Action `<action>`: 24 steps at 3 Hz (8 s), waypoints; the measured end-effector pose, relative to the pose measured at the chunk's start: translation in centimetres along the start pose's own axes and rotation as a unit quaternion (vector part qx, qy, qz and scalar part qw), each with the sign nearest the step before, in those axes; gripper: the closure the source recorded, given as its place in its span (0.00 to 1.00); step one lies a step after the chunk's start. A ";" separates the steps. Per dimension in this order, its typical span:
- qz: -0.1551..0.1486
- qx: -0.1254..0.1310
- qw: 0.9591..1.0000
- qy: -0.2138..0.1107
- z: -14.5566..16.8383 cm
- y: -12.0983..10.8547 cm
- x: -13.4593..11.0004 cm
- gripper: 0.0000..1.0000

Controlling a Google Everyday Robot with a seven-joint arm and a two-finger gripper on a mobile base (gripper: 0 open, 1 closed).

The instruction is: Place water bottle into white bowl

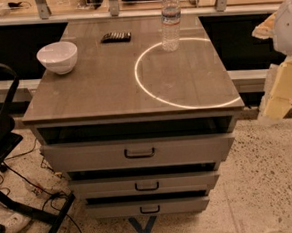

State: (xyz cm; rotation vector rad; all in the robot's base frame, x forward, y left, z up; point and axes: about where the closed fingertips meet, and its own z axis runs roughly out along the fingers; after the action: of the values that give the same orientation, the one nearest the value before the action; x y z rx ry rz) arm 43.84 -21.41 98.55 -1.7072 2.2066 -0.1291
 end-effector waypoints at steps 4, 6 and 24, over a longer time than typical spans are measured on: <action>0.127 0.102 0.969 -0.183 3.5 -8.2 2.1 0.00; 0.155 0.248 0.881 -0.373 3.2 -19.9 1.2 0.00; 0.248 0.153 0.790 -0.539 17.7 -33.9 -20.9 1.00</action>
Offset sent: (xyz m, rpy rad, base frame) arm 0.0639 -0.0279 0.0012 0.2515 -0.3162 -0.1718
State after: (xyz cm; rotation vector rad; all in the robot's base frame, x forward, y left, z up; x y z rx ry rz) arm 85.29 -8.23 95.92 -0.6350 1.5015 0.4800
